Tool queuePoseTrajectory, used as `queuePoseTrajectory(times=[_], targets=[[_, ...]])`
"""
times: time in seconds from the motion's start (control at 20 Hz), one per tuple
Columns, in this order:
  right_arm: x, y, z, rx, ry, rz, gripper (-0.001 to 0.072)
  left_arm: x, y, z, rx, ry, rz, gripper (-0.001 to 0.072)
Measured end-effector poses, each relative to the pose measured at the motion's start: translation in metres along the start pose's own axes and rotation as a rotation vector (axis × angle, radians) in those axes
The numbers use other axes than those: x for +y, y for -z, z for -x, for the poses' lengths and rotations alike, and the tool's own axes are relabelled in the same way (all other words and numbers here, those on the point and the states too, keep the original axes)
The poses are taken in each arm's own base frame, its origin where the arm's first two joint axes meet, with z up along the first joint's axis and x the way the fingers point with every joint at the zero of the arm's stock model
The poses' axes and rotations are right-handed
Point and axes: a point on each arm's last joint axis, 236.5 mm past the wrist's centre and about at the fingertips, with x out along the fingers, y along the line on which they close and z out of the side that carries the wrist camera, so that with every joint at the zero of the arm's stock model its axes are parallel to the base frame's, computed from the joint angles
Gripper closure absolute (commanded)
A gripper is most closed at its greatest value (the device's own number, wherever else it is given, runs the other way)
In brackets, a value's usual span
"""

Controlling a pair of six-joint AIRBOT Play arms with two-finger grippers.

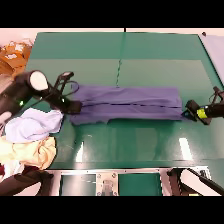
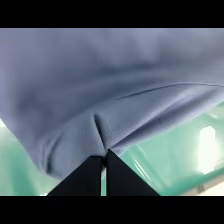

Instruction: Fold the shirts.

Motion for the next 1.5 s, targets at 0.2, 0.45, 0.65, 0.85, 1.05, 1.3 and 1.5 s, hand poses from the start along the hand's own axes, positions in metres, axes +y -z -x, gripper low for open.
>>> queuePoseTrajectory(times=[0.2,0.45,0.65,0.85,1.05,1.3,1.5], targets=[[0.037,-0.04,-0.014,-0.026,-0.057,0.035,0.0696,0.006,-0.057,-0.007,-0.033,-0.038,-0.035,0.0689],[0.072,-0.09,-0.053,-0.015,-0.121,0.024,0.0617,0.025,-0.126,-0.035,-0.059,-0.075,-0.037,0.0686],[0.094,-0.133,-0.082,-0.029,-0.17,0.012,0.0409,0.044,-0.184,-0.048,-0.191,-0.081,-0.02,-0.0004],[0.102,-0.169,-0.067,-0.065,-0.197,0.081,0.0344,0.045,-0.224,-0.038,-0.326,-0.062,-0.019,-0.0005],[0.066,-0.175,-0.048,-0.015,-0.138,0.164,0.0204,0.051,-0.217,-0.029,-0.28,-0.066,-0.012,-0.0002],[0.002,-0.15,-0.055,0.119,-0.101,0.216,0.0201,0.053,-0.188,-0.031,-0.145,-0.067,-0.018,0.0688],[-0.01,-0.133,-0.075,0.198,-0.185,0.239,0.0203,0.044,-0.182,-0.031,-0.122,-0.033,-0.025,0.0688]])
